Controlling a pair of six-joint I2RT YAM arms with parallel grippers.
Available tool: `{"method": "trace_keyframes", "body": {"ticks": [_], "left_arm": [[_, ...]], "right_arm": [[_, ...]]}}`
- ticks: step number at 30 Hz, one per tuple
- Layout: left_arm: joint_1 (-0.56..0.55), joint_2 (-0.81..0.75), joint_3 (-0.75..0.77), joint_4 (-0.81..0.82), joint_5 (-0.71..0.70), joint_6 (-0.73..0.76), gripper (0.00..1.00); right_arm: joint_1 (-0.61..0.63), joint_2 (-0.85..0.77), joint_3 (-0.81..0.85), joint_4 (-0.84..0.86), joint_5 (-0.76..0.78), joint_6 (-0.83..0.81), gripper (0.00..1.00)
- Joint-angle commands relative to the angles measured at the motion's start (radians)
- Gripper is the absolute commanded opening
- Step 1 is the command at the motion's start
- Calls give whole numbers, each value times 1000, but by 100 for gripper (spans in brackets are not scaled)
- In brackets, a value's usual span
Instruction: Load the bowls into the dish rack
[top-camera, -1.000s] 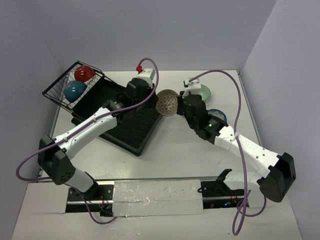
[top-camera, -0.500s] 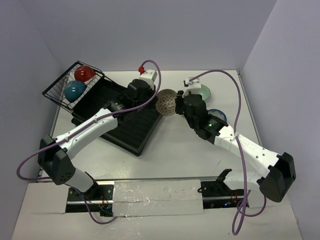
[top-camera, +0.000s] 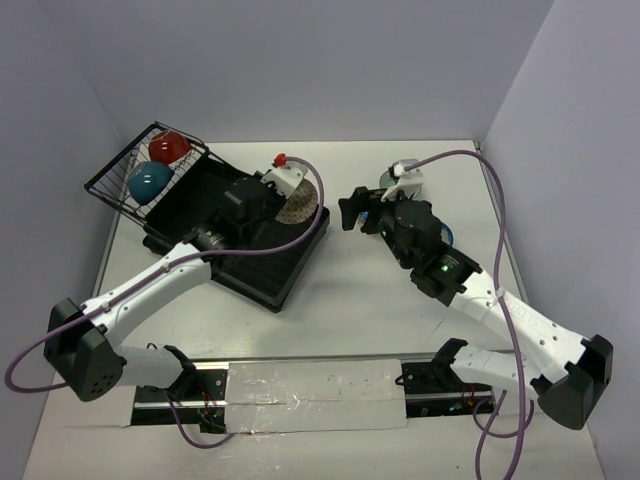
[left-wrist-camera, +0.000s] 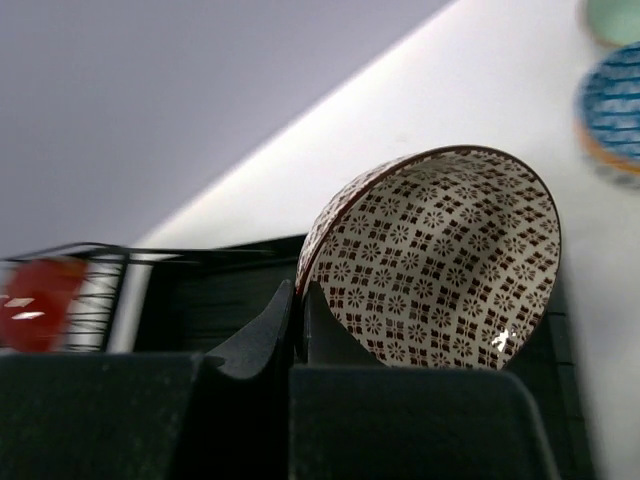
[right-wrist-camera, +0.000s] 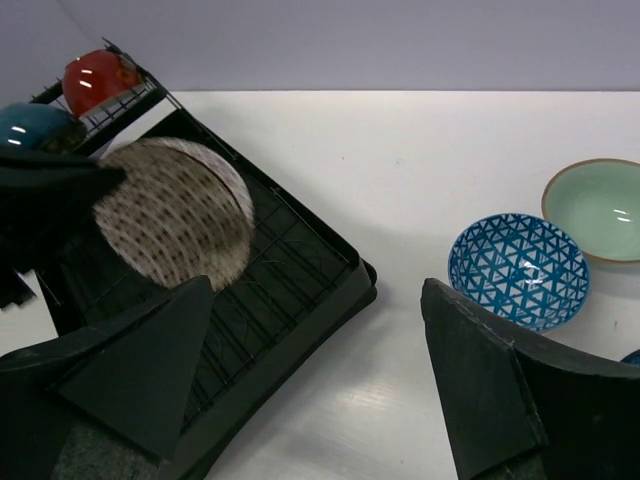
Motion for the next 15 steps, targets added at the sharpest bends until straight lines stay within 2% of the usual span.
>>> {"method": "trace_keyframes", "body": {"ticks": [1,5,10,15], "left_arm": [[73,-95,-58,286,-23,331,0],[137,-115,-161,463,19,576,0],[230,-78,-179,478,132,699,0],[268,-48,-260,612,236,831,0]], "right_arm": [[6,-73,-59,69,15,1,93],[6,-151,-117,91,44,9,95],[6,-186,-162,74,76,18,95],[5,-205,-194,71,114,20,95]]}}
